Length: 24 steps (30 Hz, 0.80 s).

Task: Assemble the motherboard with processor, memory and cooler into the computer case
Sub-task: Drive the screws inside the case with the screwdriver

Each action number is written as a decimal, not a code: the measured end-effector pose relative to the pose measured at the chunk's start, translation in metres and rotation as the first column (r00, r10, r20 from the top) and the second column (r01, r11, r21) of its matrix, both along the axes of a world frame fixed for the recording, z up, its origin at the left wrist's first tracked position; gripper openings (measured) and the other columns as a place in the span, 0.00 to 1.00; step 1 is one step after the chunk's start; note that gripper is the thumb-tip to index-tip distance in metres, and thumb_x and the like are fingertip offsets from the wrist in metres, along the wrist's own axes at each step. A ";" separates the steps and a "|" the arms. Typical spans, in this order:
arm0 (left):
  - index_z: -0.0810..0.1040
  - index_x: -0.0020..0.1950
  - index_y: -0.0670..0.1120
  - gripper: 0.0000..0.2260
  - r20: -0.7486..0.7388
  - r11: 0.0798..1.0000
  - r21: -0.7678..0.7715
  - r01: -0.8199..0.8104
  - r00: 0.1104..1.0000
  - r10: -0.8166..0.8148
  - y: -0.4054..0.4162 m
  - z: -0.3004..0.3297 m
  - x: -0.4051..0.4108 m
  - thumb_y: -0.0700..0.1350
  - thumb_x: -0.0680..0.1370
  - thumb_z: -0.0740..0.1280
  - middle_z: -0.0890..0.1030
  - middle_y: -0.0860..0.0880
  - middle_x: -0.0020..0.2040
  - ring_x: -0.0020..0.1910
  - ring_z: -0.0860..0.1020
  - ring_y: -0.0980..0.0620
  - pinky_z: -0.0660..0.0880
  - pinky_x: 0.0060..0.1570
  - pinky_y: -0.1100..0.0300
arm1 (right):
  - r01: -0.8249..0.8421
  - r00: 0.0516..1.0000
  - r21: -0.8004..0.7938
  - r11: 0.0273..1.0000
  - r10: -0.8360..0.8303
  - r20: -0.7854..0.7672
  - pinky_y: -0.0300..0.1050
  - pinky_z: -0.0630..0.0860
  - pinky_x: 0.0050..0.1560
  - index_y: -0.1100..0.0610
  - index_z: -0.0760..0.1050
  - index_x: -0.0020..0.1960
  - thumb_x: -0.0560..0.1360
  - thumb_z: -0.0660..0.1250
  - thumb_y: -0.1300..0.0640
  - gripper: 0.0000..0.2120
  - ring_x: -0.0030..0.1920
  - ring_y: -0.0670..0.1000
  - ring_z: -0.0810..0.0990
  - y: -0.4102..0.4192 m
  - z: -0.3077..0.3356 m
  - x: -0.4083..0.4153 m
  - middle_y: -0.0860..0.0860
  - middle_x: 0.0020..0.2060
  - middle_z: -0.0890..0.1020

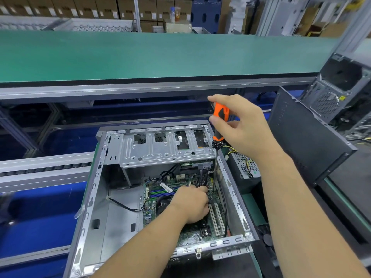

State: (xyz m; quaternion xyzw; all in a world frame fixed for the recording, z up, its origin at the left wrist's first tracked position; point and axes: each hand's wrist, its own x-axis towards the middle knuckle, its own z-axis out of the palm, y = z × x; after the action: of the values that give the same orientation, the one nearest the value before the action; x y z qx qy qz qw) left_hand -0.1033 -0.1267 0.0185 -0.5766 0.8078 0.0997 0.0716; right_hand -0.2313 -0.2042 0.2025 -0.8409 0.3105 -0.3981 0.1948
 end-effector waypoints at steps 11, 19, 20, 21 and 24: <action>0.81 0.52 0.44 0.17 -0.005 1.000 -0.011 0.004 1.000 -0.004 -0.001 -0.003 0.000 0.52 0.82 0.56 0.74 0.47 0.59 0.48 0.75 0.41 0.70 0.43 0.50 | 0.029 0.998 -0.033 0.999 -0.030 -0.060 0.52 0.80 0.52 0.53 0.75 0.71 0.78 0.70 0.61 0.22 0.51 0.51 0.78 -0.003 0.003 0.006 0.52 0.51 0.81; 0.81 0.52 0.44 0.17 -0.015 1.000 -0.011 0.002 1.000 -0.002 0.000 -0.001 0.000 0.51 0.82 0.56 0.74 0.47 0.58 0.47 0.75 0.41 0.71 0.44 0.49 | 0.035 0.998 -0.044 0.998 -0.037 -0.054 0.54 0.81 0.51 0.54 0.73 0.73 0.78 0.70 0.63 0.24 0.49 0.53 0.78 -0.003 0.000 0.005 0.53 0.50 0.81; 0.81 0.51 0.44 0.17 -0.013 1.000 -0.010 0.001 1.000 -0.002 0.000 -0.001 -0.001 0.51 0.82 0.56 0.74 0.47 0.58 0.47 0.75 0.41 0.71 0.44 0.49 | 0.058 0.996 -0.068 0.996 -0.062 -0.059 0.53 0.81 0.50 0.54 0.75 0.71 0.76 0.73 0.61 0.24 0.47 0.51 0.77 -0.004 0.001 0.005 0.53 0.47 0.80; 0.81 0.51 0.44 0.17 -0.013 1.000 -0.010 -0.001 1.000 0.001 0.000 -0.001 -0.001 0.51 0.82 0.56 0.74 0.47 0.58 0.47 0.75 0.41 0.70 0.44 0.49 | 0.075 0.995 -0.073 0.994 -0.080 -0.057 0.52 0.81 0.50 0.53 0.77 0.69 0.75 0.75 0.59 0.23 0.46 0.50 0.76 -0.004 0.002 0.005 0.51 0.46 0.79; 0.81 0.52 0.44 0.17 -0.017 1.000 -0.011 -0.012 1.000 0.012 0.001 -0.001 -0.001 0.51 0.82 0.56 0.74 0.47 0.58 0.49 0.75 0.40 0.73 0.46 0.49 | 0.044 0.999 -0.028 0.999 -0.045 -0.021 0.51 0.81 0.52 0.53 0.77 0.69 0.76 0.73 0.57 0.21 0.51 0.47 0.77 -0.002 0.003 0.005 0.50 0.52 0.79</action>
State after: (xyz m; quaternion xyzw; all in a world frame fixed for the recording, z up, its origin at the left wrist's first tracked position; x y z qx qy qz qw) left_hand -0.1043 -0.1259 0.0173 -0.5808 0.8055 0.1006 0.0608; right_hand -0.2260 -0.2057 0.2051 -0.8406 0.3257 -0.3976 0.1707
